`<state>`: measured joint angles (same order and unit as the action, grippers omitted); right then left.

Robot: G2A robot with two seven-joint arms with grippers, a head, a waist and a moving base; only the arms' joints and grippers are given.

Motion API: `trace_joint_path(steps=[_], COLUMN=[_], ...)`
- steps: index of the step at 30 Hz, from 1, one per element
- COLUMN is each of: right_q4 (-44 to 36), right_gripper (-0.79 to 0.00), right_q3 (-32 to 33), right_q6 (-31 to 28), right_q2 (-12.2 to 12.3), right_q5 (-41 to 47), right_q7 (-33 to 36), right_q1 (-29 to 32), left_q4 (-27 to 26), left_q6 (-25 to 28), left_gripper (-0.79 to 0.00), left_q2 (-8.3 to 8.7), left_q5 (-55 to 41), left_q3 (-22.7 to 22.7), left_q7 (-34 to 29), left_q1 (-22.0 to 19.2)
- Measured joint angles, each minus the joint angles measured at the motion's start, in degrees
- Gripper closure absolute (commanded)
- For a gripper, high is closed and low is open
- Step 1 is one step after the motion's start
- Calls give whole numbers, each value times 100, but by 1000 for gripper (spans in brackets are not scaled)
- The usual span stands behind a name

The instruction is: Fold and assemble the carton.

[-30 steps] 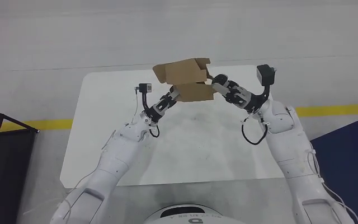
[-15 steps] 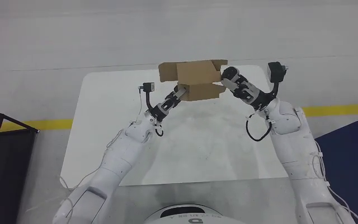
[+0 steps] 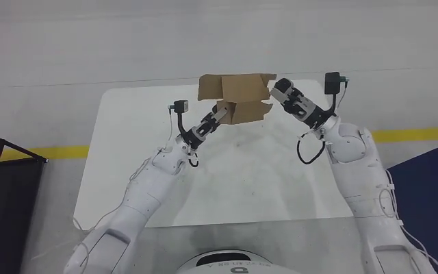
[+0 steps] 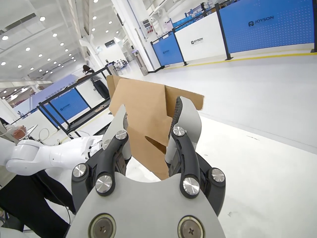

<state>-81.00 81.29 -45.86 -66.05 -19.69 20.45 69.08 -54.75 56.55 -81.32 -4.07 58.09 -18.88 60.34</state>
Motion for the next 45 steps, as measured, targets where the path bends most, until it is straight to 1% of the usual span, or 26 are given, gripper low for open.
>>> trace_joint_path(steps=[7, 16, 19, 24, 29, 32, 37, 40, 43, 44, 45], right_q4=[243, 291, 330, 416, 460, 430, 399, 339, 293, 285, 279], right_gripper=[-372, -342, -339, -320, -323, -320, -332, -354, -366, -388, -456], right_q3=[-180, -336, -392, -432, -382, -400, -368, -357, -341, -349, -364], right_q6=[17, -44, -143, -456, -610, -760, -894, -985, -978, -958, -933], right_q2=[-9, -1, 7, 39, 95, 139, 217, 267, 318, 331, 345], right_q5=[-45, 58, 219, 738, 1087, 1415, 1898, 2183, 2361, 2398, 2445], right_q7=[48, 212, 353, 637, 926, 1235, 1630, 1865, 2095, 2159, 2242], right_q1=[-110, -219, -269, -297, -260, -199, -51, 83, 196, 220, 244], left_q4=[36, 140, 175, 223, 282, 322, 350, 368, 386, 390, 394], left_q6=[12, 15, 24, 29, 5, -13, -2, 5, 13, 17, 22], left_gripper=[0, 0, 0, 0, 0, 0, 0, 0, 0, 0, 0], left_q2=[2, -9, -6, -7, -25, -38, -65, -79, -88, -91, -95], left_q5=[-31, -32, 15, 204, 412, 652, 881, 940, 993, 1001, 1004], left_q3=[14, -2, 14, 41, 16, -10, -30, -38, -39, -41, -45], left_q7=[-13, -30, -18, 92, 217, 313, 532, 626, 690, 703, 715], left_q1=[0, -51, -68, -98, -113, -140, -160, -163, -165, -164, -163])
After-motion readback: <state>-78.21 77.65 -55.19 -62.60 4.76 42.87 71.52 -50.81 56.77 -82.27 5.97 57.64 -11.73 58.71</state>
